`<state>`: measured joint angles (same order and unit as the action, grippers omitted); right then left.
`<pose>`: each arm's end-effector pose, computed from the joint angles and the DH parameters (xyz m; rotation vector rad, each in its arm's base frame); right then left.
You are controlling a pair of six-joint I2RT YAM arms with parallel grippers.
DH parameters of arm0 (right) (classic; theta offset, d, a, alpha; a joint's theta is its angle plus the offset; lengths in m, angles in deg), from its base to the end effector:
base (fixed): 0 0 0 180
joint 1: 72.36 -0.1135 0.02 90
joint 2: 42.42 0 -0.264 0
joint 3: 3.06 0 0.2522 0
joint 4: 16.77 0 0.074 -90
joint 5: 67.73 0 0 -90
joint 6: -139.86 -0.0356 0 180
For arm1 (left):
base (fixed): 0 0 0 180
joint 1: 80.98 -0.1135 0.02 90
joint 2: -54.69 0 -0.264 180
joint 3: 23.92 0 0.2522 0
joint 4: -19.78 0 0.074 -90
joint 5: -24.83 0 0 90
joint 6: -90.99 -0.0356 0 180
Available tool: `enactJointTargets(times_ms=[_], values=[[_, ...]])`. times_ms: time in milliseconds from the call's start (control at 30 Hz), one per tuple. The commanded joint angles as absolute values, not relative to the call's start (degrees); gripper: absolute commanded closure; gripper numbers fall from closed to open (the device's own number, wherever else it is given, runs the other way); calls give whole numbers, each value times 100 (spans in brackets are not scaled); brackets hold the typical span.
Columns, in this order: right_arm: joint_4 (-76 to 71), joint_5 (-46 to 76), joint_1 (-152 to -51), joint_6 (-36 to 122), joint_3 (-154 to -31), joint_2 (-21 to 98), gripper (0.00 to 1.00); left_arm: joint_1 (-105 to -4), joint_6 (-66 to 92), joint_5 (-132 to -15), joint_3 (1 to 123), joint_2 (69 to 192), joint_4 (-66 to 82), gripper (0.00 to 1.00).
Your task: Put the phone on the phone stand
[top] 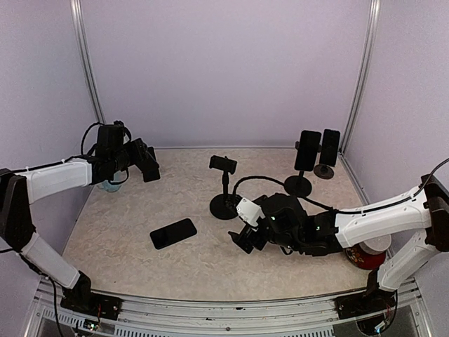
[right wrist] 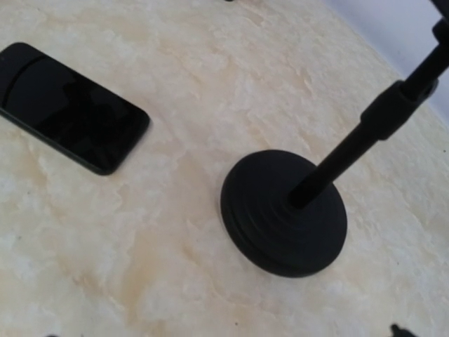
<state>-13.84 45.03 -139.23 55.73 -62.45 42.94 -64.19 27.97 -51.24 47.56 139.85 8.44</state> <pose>0.1379 0.2879 0.2146 -1.0086 1.7758 0.2558 0.3291 -0.0903 0.2710 -0.3320 1.9746 -0.2476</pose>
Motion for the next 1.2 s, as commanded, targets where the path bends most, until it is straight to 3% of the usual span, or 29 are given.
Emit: enactJointTargets(times_ms=[0,667,1167], values=[[-1556,4529,-13863,5462,-6147,4164,0,-6429,2935,-4439,5171,14106,997,67],[-1602,4529,-13828,5443,-6092,4169,0,-6267,2262,-3521,6770,15433,353,68],[-1637,4514,-13801,5443,-6068,4206,0,-6218,1943,-3292,7185,16089,293,70]])
